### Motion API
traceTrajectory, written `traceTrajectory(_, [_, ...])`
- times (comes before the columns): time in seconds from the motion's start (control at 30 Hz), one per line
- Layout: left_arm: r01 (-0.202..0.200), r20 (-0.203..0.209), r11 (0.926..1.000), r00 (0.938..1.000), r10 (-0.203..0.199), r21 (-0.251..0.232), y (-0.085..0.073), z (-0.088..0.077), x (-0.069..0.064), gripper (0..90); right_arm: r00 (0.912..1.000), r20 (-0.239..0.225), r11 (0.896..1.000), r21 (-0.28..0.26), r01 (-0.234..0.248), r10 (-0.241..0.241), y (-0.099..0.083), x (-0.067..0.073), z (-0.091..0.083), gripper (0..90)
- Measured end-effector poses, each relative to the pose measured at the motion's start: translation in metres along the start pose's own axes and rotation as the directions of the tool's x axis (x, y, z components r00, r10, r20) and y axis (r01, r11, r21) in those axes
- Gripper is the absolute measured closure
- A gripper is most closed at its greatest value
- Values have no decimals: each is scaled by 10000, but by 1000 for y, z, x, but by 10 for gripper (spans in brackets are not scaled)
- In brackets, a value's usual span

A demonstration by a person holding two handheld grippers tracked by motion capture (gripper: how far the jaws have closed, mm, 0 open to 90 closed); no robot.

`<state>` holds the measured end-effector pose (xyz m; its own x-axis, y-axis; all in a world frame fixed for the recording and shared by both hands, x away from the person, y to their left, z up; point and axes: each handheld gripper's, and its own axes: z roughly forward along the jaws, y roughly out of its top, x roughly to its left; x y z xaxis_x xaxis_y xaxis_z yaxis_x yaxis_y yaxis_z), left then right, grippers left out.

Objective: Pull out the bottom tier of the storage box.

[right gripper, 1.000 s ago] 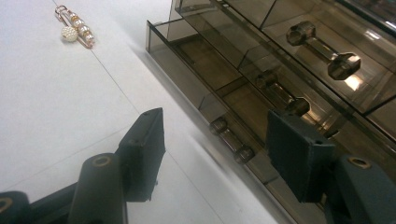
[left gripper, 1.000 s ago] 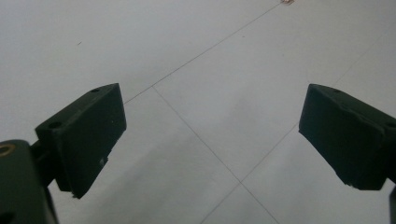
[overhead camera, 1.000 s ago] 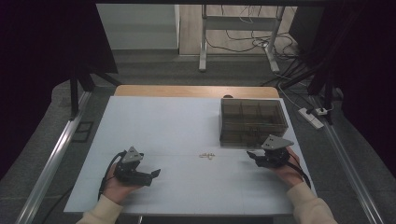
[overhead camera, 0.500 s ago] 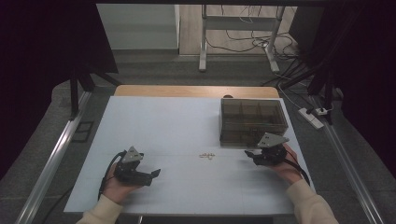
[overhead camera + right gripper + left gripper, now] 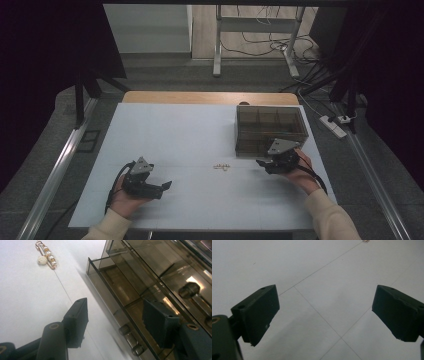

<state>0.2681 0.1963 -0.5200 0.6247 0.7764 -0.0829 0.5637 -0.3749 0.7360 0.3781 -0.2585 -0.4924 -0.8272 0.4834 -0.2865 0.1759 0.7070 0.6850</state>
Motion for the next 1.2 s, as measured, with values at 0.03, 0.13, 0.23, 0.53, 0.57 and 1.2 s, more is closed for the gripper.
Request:
traceTrajectory(0.03, [1, -5, 10000, 10000, -1, 1, 0, 0, 0, 69, 10000, 3, 10000, 55, 76, -76, 1, 0, 1, 370])
traceTrajectory(0.13, [-16, -1, 10000, 10000, 16, 16, 0, 0, 0, 69, 9997, -91, 9997, 120, 213, -212, 3, 0, 4, 370])
traceTrajectory(0.23, [-8, 5, 10000, 10000, 8, 8, 0, 0, 0, 69, 9995, -162, 9995, 169, 275, -272, 4, 1, 6, 378])
traceTrajectory(0.53, [-18, -4, 10000, 10000, 18, 29, 0, 0, 0, 69, 9985, -160, 9977, 421, 526, -520, 4, 1, 12, 409])
traceTrajectory(0.57, [-21, -1, 10000, 10000, 21, 29, 0, 0, 0, 69, 9984, -164, 9976, 432, 547, -541, 4, 1, 12, 413])
traceTrajectory(1.2, [-20, -12, 10000, 10000, 20, 25, 0, 0, 0, 69, 9925, 57, 9854, 1197, 1209, -1224, 3, -4, 23, 562])
